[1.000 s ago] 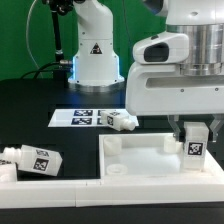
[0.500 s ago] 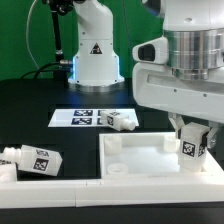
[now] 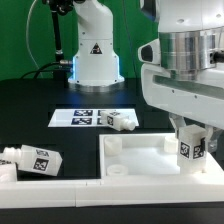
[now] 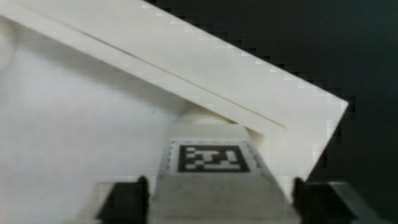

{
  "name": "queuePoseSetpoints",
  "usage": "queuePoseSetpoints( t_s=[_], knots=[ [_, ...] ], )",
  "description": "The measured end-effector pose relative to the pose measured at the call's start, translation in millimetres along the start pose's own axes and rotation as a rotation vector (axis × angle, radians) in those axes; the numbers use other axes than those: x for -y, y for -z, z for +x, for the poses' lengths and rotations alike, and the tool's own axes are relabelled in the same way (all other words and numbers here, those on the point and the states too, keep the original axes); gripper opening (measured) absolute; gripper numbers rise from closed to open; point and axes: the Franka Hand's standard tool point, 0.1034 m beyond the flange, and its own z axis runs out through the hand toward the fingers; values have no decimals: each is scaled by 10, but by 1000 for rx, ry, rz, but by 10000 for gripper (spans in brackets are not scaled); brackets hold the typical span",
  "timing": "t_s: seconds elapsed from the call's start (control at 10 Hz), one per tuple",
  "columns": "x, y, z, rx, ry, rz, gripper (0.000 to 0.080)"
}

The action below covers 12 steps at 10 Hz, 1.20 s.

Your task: Assemble one leg

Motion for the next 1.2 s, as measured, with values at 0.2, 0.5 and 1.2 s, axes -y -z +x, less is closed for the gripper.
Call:
queuePoseSetpoints(
  t_s=[0.2, 0.5, 1.2],
  knots=[
    [-11, 9, 40, -5, 307, 0, 617],
    [-15, 9, 60, -10, 639, 0, 648],
    [-68, 3, 131, -17, 1171, -41, 470]
  ],
)
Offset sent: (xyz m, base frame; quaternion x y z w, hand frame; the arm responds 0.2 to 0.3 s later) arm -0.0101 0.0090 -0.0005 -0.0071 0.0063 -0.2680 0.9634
